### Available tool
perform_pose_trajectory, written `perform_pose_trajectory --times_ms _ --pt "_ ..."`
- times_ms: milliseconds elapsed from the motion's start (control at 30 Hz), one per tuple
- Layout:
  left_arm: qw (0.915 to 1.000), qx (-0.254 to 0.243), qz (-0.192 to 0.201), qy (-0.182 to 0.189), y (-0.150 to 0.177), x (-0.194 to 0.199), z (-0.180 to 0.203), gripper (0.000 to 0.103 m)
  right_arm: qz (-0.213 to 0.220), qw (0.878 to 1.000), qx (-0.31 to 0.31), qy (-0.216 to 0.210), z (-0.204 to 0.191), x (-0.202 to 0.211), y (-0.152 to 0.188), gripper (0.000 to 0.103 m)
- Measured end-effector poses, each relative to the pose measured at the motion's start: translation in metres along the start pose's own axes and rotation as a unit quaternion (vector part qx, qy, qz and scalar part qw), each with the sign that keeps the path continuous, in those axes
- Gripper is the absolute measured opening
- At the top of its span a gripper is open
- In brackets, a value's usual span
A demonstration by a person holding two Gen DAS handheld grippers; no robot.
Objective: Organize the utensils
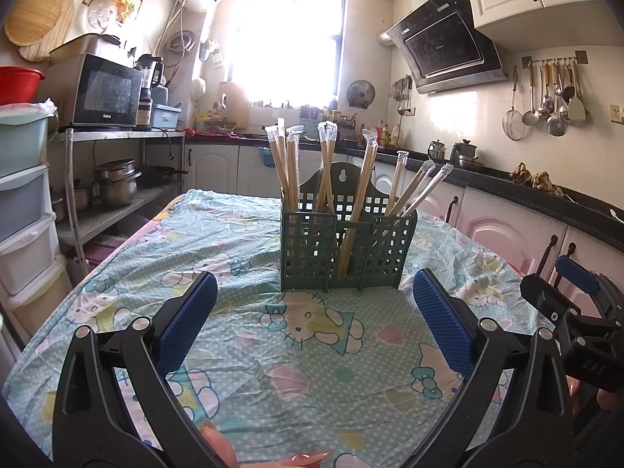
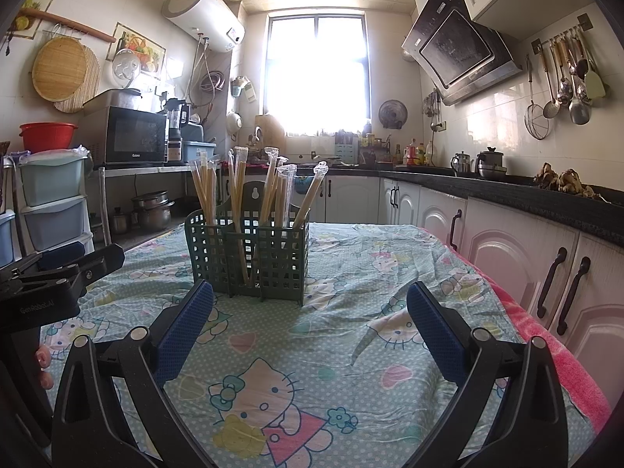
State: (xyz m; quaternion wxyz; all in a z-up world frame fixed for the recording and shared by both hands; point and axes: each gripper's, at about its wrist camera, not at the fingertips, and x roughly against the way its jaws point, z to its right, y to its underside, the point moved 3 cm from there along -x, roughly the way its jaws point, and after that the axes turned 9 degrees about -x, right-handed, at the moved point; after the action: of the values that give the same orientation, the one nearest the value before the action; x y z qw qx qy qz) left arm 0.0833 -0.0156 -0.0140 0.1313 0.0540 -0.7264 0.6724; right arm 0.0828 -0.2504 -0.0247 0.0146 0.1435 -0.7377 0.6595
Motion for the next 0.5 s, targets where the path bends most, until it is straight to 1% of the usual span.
perform_pose_trajectory --times_ms 100,233,300,367,433,467,500 --pt "1.0000 0.002 -0.004 0.002 0.002 -0.002 0.000 0.093 -0.001 1.000 -0.001 0.001 0.000 0.000 0.000 0.097" --pt "0.9994 0.006 -0.023 -0.026 0.003 -0.008 -0.002 0.093 -0.018 1.000 -0.017 0.015 0.007 -0.007 -0.002 0.097" --pt "0.9986 0.022 -0.038 -0.029 0.001 -0.012 -0.011 0.093 -0.030 0.999 -0.030 0.029 0.015 -0.012 -0.005 0.097" --pt "0.9964 0.042 -0.063 -0.038 -0.005 -0.017 -0.028 0.093 -0.038 0.997 -0.038 0.057 0.030 -0.020 -0.015 0.097" --pt "0.9932 0.054 -0.090 -0.050 -0.013 -0.026 -0.047 0.093 -0.058 0.994 -0.051 0.079 0.050 -0.034 -0.025 0.097" --pt "0.9901 0.062 -0.111 -0.059 -0.019 -0.036 -0.064 0.093 -0.081 0.990 -0.055 0.103 0.065 -0.049 -0.029 0.097" --pt "0.9875 0.064 -0.126 -0.070 -0.021 -0.043 -0.075 0.093 -0.116 0.983 -0.051 0.130 0.080 -0.068 -0.031 0.097"
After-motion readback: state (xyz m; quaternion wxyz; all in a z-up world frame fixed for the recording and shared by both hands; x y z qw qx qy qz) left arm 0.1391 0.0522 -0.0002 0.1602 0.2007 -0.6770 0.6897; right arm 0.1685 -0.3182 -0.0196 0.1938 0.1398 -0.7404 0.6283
